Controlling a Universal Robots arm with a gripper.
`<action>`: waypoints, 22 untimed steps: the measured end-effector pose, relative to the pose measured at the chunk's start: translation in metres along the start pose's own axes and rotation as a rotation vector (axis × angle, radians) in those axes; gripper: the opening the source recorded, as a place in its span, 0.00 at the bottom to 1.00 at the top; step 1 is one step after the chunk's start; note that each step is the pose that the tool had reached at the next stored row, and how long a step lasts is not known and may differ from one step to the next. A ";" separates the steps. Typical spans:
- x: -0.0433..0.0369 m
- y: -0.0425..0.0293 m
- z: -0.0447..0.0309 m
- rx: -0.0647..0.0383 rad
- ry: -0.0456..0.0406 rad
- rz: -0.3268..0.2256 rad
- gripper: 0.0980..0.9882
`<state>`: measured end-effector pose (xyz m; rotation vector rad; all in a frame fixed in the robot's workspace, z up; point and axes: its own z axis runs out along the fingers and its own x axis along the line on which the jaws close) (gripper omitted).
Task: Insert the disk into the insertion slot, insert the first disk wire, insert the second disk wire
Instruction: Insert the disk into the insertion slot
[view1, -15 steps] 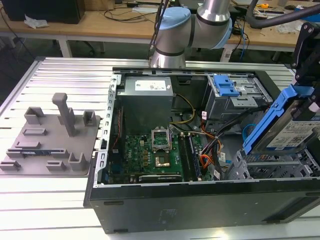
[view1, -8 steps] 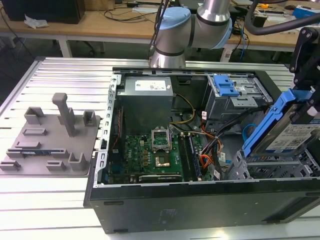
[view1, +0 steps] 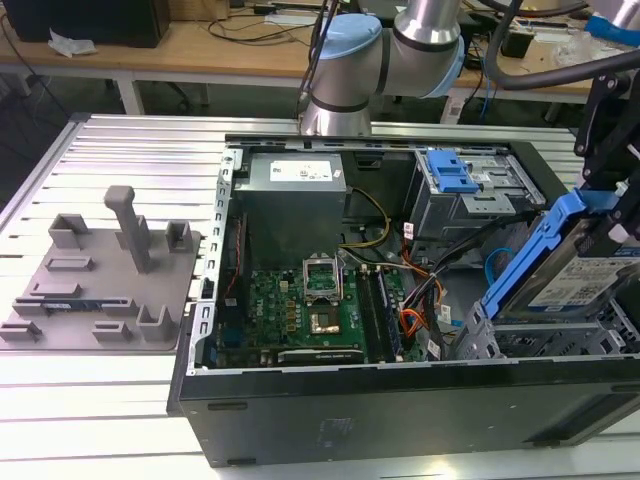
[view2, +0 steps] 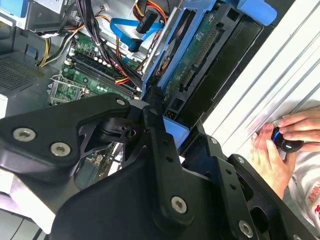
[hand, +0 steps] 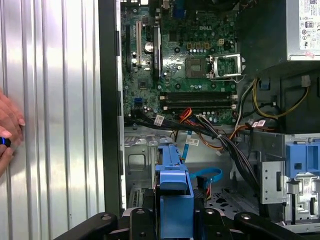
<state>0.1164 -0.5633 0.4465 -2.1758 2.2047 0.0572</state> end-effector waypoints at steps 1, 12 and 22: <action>0.0002 0.0000 0.0009 0.000 0.0002 0.000 0.30; 0.0030 0.0000 0.0187 -0.003 0.0001 0.000 0.30; 0.0040 0.0000 0.0298 -0.003 0.0006 0.000 0.52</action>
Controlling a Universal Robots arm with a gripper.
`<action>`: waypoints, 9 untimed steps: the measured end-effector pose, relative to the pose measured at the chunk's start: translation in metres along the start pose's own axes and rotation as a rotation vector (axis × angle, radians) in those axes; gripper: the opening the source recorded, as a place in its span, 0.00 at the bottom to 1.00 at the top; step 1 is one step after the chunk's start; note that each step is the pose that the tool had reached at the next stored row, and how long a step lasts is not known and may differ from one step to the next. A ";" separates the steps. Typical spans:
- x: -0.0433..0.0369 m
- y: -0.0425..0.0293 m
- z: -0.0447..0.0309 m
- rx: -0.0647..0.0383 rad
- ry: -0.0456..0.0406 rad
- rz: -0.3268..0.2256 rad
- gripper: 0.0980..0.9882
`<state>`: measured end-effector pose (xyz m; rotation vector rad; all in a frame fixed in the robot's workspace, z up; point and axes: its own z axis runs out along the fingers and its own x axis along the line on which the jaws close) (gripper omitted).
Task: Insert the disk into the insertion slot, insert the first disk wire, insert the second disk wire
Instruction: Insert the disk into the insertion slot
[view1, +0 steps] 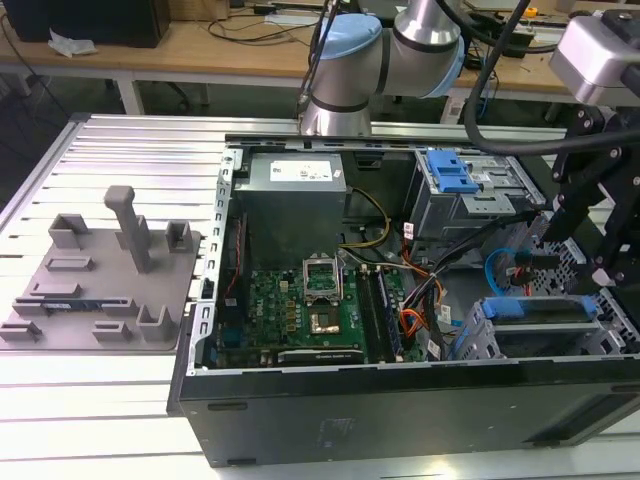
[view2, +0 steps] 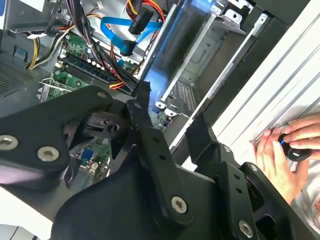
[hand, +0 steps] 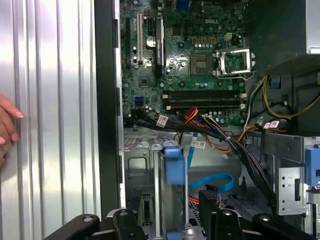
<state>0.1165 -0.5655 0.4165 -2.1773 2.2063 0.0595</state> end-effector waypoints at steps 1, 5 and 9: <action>-0.0003 0.0000 -0.0001 0.000 0.0010 0.000 0.52; -0.0089 -0.0015 0.0003 0.000 0.0044 0.000 0.52; -0.0401 -0.0050 0.0021 0.000 0.0126 0.000 0.52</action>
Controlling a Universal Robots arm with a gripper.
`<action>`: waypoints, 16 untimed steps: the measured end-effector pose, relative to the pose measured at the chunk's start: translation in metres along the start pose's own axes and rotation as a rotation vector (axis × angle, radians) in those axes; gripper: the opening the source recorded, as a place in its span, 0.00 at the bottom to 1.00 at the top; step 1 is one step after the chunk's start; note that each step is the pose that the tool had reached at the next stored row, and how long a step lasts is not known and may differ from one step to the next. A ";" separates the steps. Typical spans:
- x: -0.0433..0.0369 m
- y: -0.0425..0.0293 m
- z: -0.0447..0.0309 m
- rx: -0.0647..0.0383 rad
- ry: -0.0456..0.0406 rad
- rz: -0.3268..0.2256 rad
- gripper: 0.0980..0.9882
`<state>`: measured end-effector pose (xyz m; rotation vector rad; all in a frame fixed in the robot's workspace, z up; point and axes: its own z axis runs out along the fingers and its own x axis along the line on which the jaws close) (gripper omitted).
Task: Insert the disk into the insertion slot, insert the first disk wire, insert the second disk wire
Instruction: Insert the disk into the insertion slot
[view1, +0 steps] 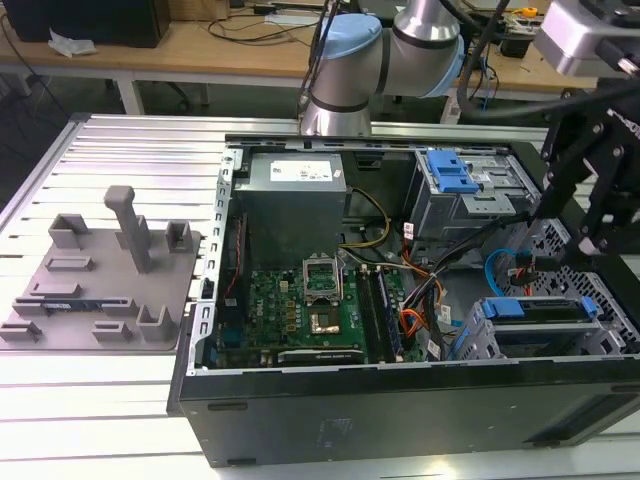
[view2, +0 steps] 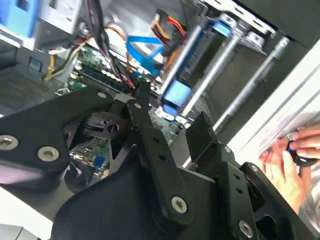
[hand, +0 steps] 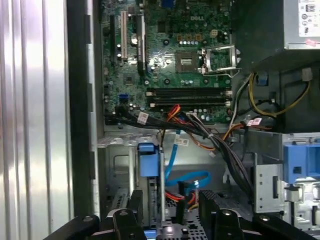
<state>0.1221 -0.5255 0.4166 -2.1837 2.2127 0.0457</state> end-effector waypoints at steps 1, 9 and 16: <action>-0.0047 -0.0003 0.0002 0.000 0.0024 0.000 0.52; -0.0175 -0.0022 0.0008 0.002 0.1746 -0.001 0.52; -0.0175 -0.0021 0.0009 0.002 0.1744 -0.001 0.52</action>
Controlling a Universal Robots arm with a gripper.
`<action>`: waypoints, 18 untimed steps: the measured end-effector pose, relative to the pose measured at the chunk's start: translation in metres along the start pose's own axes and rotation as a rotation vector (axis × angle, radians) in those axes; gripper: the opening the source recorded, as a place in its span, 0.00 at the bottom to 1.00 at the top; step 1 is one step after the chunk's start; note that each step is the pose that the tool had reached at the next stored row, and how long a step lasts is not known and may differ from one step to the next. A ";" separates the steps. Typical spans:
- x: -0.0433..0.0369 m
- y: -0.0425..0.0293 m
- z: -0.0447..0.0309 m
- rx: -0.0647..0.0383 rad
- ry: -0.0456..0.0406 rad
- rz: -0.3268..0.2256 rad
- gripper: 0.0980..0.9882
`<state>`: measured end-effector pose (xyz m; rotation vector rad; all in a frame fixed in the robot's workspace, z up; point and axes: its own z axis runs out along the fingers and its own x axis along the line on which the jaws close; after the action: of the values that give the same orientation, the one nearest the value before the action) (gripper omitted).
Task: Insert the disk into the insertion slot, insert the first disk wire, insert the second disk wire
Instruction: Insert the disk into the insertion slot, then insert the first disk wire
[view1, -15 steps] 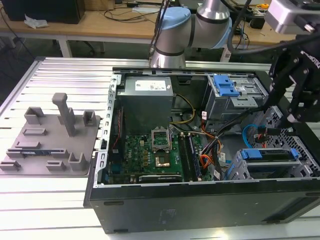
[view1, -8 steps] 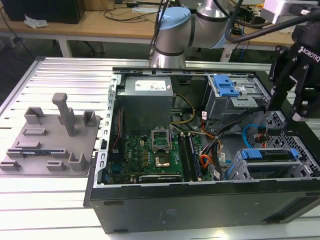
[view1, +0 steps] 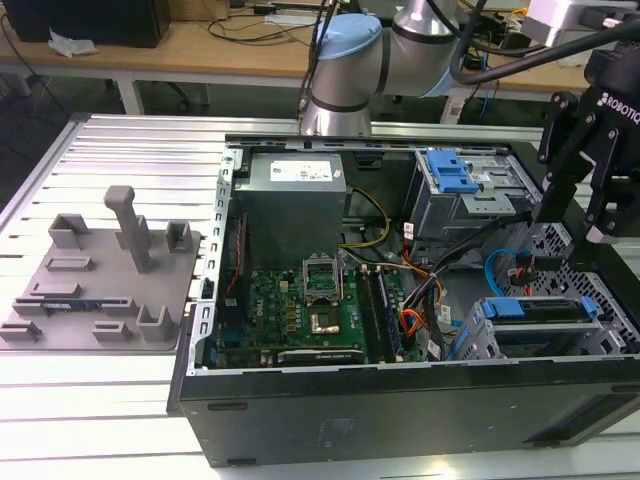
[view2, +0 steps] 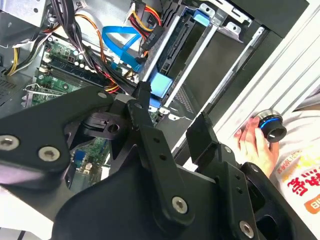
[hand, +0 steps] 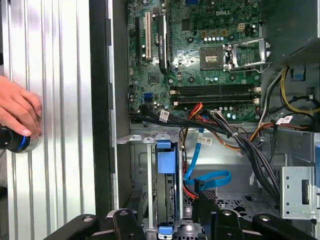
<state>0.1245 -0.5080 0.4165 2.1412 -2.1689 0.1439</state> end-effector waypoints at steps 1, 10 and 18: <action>0.0000 0.0000 0.0000 0.000 0.0000 0.000 0.52; -0.0203 0.0000 -0.0024 -0.008 0.0906 -0.001 0.52; -0.0228 -0.0002 -0.0019 0.003 0.1814 0.032 0.52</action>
<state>0.1249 -0.4852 0.4155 2.0089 -2.1021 0.3306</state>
